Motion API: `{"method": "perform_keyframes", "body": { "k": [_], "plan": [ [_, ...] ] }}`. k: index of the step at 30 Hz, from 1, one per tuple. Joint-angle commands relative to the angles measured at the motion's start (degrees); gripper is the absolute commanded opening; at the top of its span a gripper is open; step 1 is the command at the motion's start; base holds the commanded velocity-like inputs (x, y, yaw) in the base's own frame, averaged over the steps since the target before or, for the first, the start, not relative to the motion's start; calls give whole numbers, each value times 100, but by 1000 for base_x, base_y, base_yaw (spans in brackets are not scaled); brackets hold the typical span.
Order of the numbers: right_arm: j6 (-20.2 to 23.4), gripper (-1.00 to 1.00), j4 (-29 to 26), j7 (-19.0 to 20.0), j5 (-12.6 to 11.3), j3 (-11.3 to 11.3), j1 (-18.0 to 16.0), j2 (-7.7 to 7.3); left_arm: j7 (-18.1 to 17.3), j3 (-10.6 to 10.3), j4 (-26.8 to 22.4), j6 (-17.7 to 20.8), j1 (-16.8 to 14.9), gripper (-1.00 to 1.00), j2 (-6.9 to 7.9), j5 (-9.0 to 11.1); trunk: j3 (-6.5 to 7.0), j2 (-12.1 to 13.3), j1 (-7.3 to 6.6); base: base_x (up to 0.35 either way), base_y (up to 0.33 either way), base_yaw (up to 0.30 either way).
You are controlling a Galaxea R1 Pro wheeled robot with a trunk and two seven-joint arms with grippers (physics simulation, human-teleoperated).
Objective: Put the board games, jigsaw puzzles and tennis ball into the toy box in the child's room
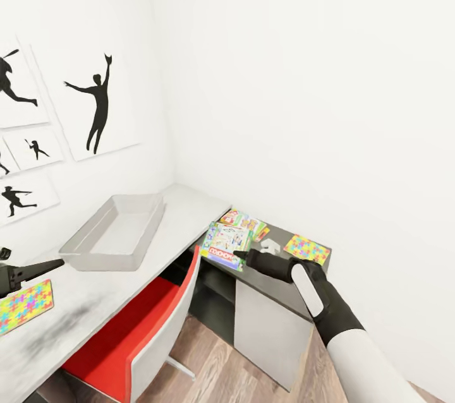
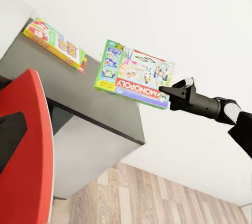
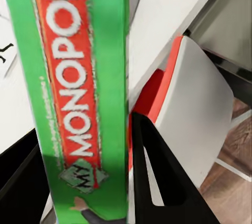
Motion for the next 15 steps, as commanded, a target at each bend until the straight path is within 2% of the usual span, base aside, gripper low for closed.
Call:
{"method": "perform_keyframes", "body": {
  "k": [1,15],
  "plan": [
    [35,-100,-10,1,-38,-6,-5,0,-28,-3,0,61,-6,100,1,-10,-13,-13,6,263,5,293],
    [35,-100,-17,0,-38,-5,-4,-3,-28,-3,0,61,-5,100,1,-13,-13,-13,6,191,-36,293]
  ]
}}
